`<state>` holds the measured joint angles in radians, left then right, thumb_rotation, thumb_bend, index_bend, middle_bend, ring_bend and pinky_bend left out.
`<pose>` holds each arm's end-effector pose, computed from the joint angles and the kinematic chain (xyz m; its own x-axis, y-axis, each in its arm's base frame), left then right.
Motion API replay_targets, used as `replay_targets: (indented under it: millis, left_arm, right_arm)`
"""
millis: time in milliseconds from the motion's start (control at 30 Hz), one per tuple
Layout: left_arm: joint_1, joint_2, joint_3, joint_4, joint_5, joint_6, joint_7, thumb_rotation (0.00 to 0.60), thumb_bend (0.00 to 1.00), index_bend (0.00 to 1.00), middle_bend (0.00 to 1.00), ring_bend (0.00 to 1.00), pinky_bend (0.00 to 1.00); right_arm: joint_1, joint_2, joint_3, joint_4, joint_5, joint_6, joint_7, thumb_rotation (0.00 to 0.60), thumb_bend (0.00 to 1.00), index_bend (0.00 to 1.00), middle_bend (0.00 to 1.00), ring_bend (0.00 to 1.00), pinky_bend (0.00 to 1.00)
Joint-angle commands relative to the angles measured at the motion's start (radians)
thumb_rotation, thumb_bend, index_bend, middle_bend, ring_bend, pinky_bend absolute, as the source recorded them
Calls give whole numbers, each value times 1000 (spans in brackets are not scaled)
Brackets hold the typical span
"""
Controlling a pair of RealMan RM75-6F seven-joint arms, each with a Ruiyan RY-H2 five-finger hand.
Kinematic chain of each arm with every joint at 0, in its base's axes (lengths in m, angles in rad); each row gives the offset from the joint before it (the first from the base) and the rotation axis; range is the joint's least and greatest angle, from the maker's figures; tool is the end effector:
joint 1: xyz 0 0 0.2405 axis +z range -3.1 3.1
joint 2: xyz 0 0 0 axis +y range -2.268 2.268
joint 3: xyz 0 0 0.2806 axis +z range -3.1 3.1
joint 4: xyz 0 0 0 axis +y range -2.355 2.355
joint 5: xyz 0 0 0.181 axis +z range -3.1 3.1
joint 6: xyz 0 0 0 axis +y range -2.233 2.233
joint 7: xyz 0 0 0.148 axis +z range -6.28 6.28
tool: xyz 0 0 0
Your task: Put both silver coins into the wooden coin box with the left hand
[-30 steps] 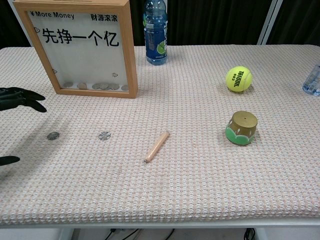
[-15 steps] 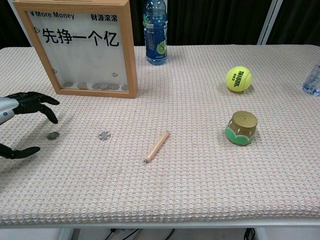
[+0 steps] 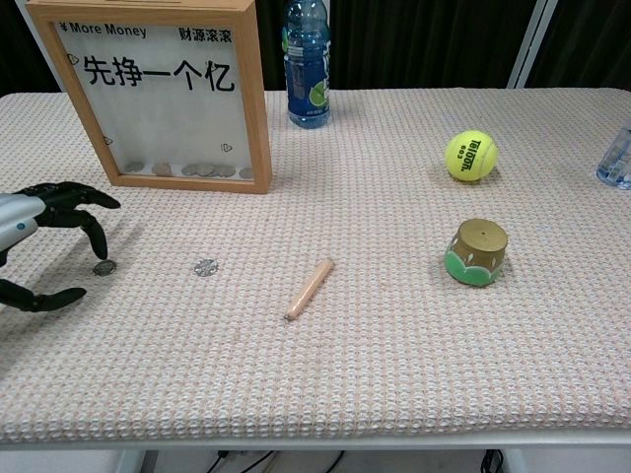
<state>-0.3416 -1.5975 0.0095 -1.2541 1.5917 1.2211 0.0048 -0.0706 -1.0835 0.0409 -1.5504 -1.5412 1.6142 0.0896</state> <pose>-0.2782 0.2442 0.0088 0.3815 0.2367 0.8935 0.8929 -0.3446 -0.2900 -0.3438 -0.1309 0.2269 0.4105 0.0577 0.9100 -0.9101 0.0872 0.4051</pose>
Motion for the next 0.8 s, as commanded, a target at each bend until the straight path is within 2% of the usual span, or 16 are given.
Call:
replay_targets:
  millis: [33,800]
  left_arm:
    - [-2,-8,2,11,-7,-5,-1,600,284,413,106,0,65]
    - [-16,-36,1,54,-48,-19,-24,600,284,394,106,0,63]
  right_arm:
    - [0,4,2,-3,1,2,-1,600,176,0,0,0,0]
    - [3,6,-1,4,-5,-3,8,600,176,0,0,0,0]
